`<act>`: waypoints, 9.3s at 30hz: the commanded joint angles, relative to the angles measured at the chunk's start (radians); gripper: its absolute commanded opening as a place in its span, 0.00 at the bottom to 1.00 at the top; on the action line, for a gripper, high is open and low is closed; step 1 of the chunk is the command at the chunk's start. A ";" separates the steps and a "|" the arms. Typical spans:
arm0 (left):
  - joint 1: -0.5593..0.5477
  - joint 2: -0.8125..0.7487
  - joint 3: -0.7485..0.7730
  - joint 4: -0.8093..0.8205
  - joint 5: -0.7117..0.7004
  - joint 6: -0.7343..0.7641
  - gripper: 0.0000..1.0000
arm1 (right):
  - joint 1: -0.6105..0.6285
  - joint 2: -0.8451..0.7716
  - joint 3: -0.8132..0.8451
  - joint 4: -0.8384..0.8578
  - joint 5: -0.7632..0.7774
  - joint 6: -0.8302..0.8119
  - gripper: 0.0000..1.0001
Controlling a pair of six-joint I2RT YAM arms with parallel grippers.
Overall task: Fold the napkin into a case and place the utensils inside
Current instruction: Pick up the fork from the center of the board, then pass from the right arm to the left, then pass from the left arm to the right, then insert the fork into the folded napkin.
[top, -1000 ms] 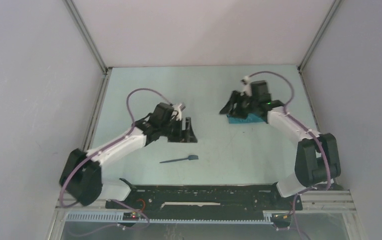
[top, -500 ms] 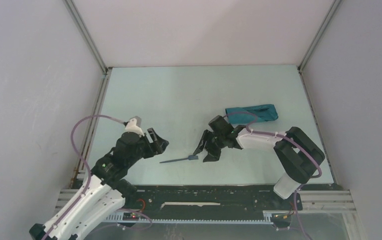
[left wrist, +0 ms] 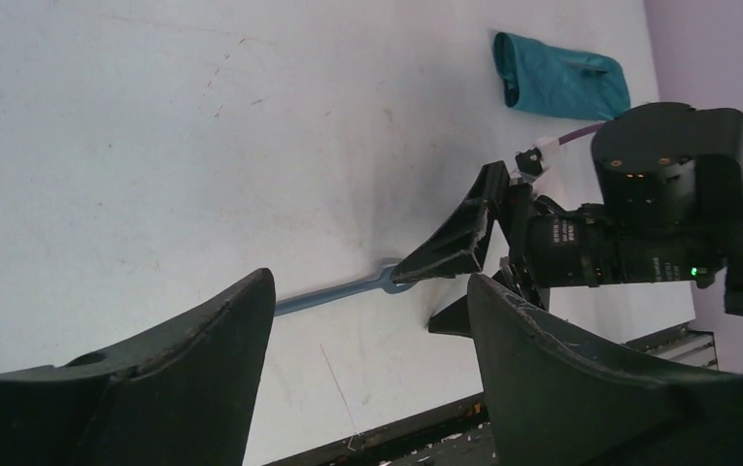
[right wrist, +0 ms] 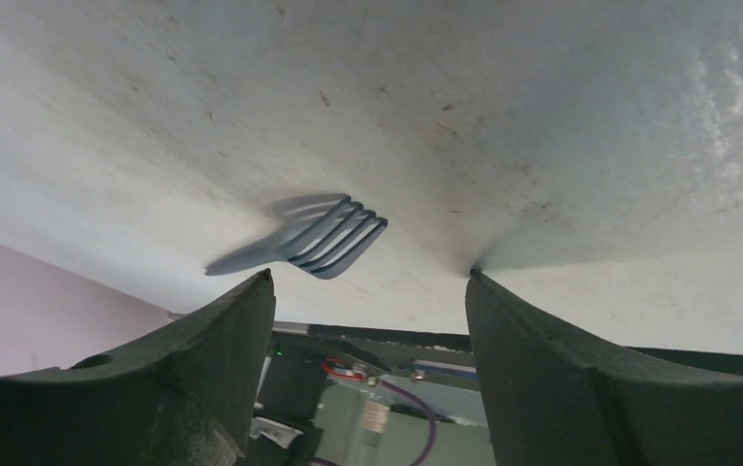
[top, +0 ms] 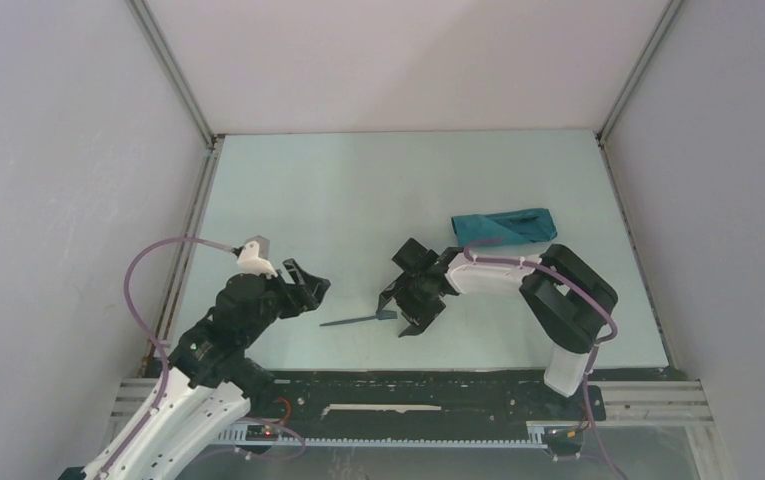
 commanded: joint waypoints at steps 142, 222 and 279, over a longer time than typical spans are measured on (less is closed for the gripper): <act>-0.235 0.473 0.344 0.068 0.123 0.670 0.00 | -0.312 -0.229 0.464 -0.081 -0.397 -1.091 0.47; -0.244 0.444 0.285 0.123 0.119 0.567 0.70 | -1.416 0.142 0.254 0.097 -0.511 -1.493 0.00; -0.244 0.446 0.285 0.122 0.124 0.573 0.71 | -1.226 0.128 0.237 0.088 -0.353 -1.437 0.41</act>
